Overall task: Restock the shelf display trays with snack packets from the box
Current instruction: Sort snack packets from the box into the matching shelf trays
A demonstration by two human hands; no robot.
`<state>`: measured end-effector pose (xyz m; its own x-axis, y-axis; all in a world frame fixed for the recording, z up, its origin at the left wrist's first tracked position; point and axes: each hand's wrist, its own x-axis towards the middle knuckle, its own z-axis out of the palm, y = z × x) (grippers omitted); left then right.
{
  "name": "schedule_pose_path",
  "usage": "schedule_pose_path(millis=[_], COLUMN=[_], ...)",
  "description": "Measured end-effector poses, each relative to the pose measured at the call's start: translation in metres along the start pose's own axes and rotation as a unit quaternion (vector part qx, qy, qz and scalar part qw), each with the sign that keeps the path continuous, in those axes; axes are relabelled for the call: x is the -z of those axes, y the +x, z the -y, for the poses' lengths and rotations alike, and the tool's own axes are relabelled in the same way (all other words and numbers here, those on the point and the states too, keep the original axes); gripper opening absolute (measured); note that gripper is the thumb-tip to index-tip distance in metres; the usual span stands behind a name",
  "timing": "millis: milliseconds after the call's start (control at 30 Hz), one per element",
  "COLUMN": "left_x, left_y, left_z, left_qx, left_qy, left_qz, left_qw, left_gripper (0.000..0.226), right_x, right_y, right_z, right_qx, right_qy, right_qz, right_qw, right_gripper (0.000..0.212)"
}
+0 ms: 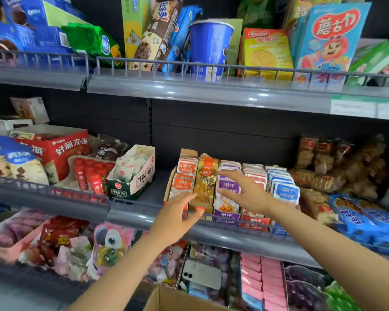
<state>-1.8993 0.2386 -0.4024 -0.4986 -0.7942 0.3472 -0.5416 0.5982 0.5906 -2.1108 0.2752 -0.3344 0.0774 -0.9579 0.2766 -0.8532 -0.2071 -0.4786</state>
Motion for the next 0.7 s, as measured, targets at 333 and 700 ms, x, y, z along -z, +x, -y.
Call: schedule_pose_path(millis=[333,700], left_x=[-0.08,-0.172], left_y=[-0.123,-0.197], left_z=[0.032,0.113], left_qx=[0.115,0.276], left_qy=[0.058,0.047], left_qz=[0.196,0.388], left_qw=[0.972,0.878], left_gripper=[0.062,0.066], right_x=[-0.108,-0.259], right_y=[-0.157,-0.248], right_z=[-0.054,-0.112], right_qx=[-0.065,-0.314], right_qy=[0.078,0.19], right_qz=[0.124,0.287], right_qw=[0.987,0.885], right_gripper=[0.049,0.047])
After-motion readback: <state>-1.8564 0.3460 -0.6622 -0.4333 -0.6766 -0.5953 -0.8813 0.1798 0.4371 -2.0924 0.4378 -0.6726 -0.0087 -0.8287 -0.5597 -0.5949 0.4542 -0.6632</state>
